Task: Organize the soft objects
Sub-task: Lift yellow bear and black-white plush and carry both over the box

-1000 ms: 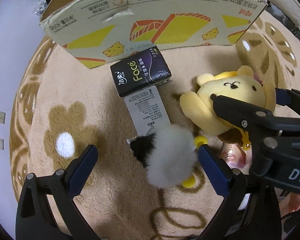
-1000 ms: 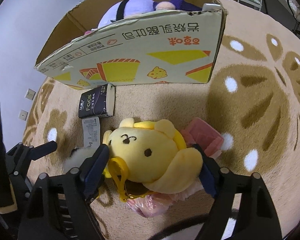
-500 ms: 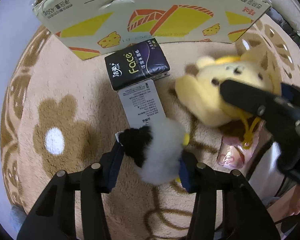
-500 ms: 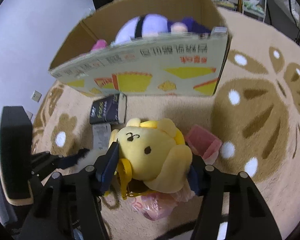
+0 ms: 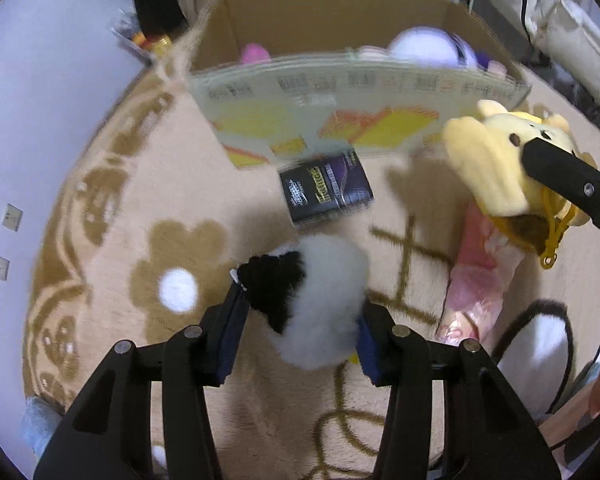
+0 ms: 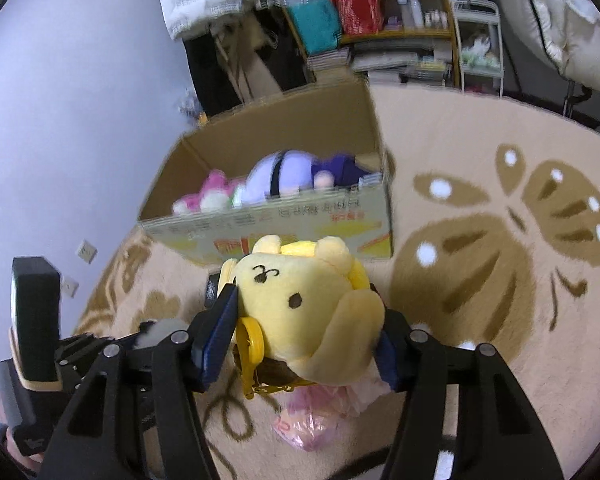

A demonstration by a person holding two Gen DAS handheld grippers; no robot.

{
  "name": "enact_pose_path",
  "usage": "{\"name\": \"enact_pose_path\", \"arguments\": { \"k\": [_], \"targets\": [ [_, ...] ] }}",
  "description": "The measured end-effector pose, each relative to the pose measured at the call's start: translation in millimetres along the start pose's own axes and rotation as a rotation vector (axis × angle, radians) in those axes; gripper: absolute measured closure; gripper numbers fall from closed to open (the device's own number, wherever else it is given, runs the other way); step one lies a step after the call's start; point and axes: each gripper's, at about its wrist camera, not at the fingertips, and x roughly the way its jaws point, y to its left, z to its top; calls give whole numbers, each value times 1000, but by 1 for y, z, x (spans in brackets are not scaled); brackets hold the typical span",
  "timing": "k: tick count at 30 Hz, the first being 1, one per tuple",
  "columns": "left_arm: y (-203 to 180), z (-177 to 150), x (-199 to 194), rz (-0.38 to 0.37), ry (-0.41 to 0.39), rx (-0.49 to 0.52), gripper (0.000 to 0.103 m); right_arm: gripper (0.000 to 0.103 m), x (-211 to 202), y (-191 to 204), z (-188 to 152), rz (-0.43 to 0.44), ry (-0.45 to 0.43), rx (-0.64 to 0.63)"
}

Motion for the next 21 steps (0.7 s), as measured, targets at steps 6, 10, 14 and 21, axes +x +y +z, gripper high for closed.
{"name": "enact_pose_path", "arguments": {
  "k": [6,10,14,21],
  "targets": [
    [13,-2,-49,27,-162,-40,56,39,-37,5,7,10,-143,-31],
    [23,6,-71,55,-249,-45,56,39,-51,12,9,-3,-204,-61],
    [37,22,-83,66,-315,-60,55,39,-59,16,13,-8,-252,-98],
    [56,45,-93,36,-370,-107,55,39,-57,20,23,-7,-295,-131]
  ]
}}
